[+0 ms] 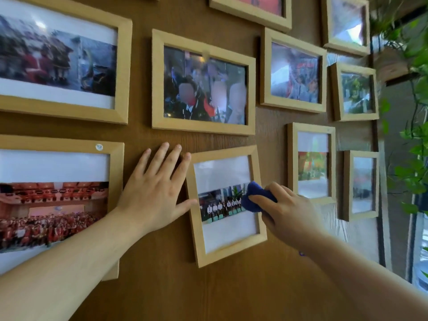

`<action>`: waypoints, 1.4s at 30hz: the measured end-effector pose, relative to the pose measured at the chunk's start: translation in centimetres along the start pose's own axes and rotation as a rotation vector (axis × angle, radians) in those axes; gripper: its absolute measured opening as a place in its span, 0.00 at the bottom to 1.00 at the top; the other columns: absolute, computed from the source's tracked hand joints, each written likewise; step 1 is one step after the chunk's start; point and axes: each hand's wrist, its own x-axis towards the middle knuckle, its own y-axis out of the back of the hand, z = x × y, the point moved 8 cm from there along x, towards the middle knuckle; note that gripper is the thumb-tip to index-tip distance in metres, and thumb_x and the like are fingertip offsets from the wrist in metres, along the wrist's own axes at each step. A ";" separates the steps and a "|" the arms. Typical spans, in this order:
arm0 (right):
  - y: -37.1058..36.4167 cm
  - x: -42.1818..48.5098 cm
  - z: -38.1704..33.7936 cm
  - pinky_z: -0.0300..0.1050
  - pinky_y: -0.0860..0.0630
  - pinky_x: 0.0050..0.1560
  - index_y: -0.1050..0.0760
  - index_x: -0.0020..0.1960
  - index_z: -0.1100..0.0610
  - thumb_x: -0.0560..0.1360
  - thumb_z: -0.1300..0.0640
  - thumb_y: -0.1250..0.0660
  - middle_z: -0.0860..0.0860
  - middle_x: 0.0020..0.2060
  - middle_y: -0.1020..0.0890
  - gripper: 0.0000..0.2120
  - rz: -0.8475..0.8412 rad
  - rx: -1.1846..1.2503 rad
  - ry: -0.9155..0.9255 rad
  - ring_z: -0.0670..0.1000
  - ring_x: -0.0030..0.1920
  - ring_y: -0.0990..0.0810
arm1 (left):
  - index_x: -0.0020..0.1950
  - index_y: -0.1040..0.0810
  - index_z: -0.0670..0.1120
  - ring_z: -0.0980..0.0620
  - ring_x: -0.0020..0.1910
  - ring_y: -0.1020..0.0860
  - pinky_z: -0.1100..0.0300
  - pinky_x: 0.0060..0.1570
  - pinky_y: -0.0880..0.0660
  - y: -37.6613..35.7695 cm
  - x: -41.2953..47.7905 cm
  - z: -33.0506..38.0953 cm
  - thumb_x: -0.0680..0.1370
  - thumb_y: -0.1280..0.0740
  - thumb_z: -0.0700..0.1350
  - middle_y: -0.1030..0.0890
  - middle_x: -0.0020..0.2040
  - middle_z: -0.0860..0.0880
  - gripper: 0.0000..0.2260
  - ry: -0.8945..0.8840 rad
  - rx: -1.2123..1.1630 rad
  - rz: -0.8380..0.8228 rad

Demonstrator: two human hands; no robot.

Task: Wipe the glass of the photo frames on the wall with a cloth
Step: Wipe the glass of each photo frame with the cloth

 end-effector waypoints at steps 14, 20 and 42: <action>10.6 19.2 -0.4 0.39 0.36 0.32 0.32 0.64 0.48 0.74 0.50 0.37 0.53 0.52 0.25 0.19 0.355 0.072 -0.021 0.49 0.40 0.27 | 0.78 0.58 0.45 0.45 0.78 0.55 0.40 0.75 0.54 7.2 9.4 -10.5 0.67 0.63 0.78 0.52 0.80 0.44 0.50 0.113 0.242 0.105; 11.2 25.4 -3.2 0.46 0.29 0.36 0.34 0.65 0.48 0.74 0.52 0.34 0.53 0.54 0.28 0.21 0.382 0.120 0.026 0.50 0.44 0.27 | 0.77 0.56 0.48 0.45 0.78 0.52 0.39 0.75 0.54 7.1 10.5 -11.1 0.64 0.58 0.79 0.53 0.80 0.44 0.50 0.139 0.214 0.124; 8.2 23.9 -4.1 0.43 0.31 0.31 0.33 0.66 0.45 0.78 0.43 0.45 0.51 0.53 0.28 0.18 0.303 0.112 0.128 0.47 0.39 0.29 | 0.77 0.62 0.51 0.47 0.78 0.57 0.38 0.74 0.58 6.6 10.6 -11.0 0.64 0.55 0.79 0.62 0.79 0.46 0.50 0.158 0.114 0.134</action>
